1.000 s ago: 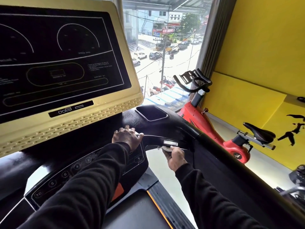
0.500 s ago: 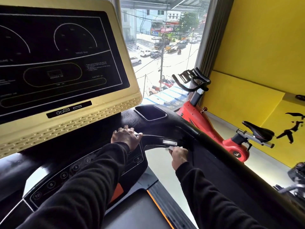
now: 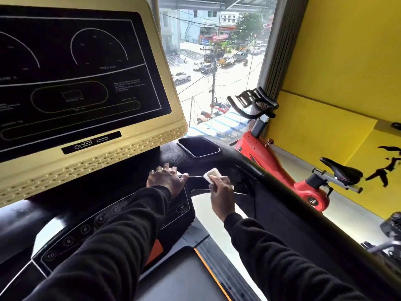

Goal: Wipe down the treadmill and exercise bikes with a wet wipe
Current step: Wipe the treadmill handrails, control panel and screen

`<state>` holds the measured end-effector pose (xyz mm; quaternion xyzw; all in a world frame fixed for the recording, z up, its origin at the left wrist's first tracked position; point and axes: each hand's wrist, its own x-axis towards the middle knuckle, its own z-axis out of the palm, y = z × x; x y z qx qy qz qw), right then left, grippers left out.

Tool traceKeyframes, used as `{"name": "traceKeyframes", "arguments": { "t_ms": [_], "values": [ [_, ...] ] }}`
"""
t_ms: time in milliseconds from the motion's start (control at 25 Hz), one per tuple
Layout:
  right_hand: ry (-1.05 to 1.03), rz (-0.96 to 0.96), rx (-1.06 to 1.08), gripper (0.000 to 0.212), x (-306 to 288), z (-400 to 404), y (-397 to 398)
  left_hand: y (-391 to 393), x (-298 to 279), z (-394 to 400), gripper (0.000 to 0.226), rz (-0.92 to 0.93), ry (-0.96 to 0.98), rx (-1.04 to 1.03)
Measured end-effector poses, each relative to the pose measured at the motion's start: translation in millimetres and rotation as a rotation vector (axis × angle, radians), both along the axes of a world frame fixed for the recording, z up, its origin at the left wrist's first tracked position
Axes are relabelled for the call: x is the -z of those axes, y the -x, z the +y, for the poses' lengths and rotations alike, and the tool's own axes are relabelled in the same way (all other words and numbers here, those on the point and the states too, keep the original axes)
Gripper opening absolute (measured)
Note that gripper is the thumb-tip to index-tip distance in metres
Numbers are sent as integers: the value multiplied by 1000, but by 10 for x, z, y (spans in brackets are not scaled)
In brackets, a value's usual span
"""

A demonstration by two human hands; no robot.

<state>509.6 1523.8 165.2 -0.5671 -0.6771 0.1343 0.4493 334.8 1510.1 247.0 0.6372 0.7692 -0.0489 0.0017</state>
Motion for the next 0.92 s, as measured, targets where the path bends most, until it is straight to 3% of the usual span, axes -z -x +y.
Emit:
{"name": "traceKeyframes", "arguments": {
  "t_ms": [240,320,480,600,640,800,880,920],
  "values": [
    [274,133,268,34,115,126,-495,11,1,16,68,-10,7,-8],
    [218,95,262,33,101,98,-374,10,17,26,68,-8,9,-9],
    [24,-2,-2,32,188,-62,-186,15,26,19,67,8,1,4],
    [71,52,217,29,269,45,-381,9,27,11,68,11,5,1],
    [161,185,287,27,285,88,-428,12,27,11,68,9,4,1],
    [532,1052,400,15,248,246,-368,13,19,15,67,2,1,-1],
    [617,1320,284,24,289,224,-373,3,15,13,67,5,-2,6],
    [624,1349,270,28,279,204,-406,2,17,12,67,7,-4,8]
  ]
}}
